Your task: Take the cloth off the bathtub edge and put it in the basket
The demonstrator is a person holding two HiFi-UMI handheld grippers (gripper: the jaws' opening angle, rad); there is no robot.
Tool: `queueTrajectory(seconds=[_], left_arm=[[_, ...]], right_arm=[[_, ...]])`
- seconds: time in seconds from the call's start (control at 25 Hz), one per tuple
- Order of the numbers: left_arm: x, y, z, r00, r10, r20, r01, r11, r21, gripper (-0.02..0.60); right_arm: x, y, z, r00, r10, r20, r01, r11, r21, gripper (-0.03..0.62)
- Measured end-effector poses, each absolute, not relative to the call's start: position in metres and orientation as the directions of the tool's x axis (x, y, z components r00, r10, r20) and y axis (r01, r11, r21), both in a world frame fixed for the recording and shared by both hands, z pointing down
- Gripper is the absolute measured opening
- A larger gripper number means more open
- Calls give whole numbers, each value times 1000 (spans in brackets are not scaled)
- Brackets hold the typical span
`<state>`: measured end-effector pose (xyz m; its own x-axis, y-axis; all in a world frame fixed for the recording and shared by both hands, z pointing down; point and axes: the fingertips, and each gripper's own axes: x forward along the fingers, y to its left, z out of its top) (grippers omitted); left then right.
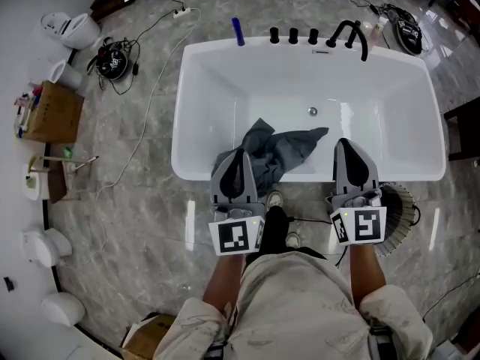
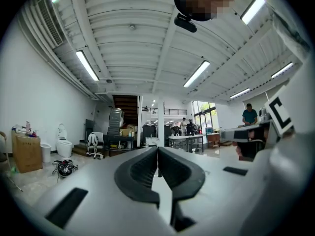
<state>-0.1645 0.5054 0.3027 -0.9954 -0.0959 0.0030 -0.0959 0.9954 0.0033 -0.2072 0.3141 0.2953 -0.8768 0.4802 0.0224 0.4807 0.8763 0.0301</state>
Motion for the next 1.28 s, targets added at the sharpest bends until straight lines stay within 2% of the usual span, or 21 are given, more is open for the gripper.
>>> queueTrajectory(seconds=[0.44, 0.64, 0.92, 1.08, 1.16, 1.28], left_arm=[[-189, 552, 433, -957, -64, 283, -71, 997, -15, 5], [-197, 564, 483, -912, -88, 401, -105, 994, -22, 5], [-190, 569, 552, -845, -126, 520, -167, 985, -32, 12], [-181, 564, 597, -784, -183, 593, -236, 972, -12, 102], [-177, 563, 619, -745, -206, 635, -280, 960, -16, 128], [-169, 561, 659, -649, -241, 721, -385, 922, -39, 190]], right_arm=[[-263, 368, 377, -832, 525, 181, 534, 845, 3, -11], [-287, 395, 408, -803, 546, 239, 557, 830, -27, -11], [-284, 423, 444, -761, 574, 301, 591, 805, -40, -11], [-282, 426, 467, -743, 575, 343, 597, 801, -50, -11], [-283, 430, 472, -736, 579, 352, 602, 797, -52, -11], [-289, 436, 477, -731, 582, 357, 607, 793, -50, -12]])
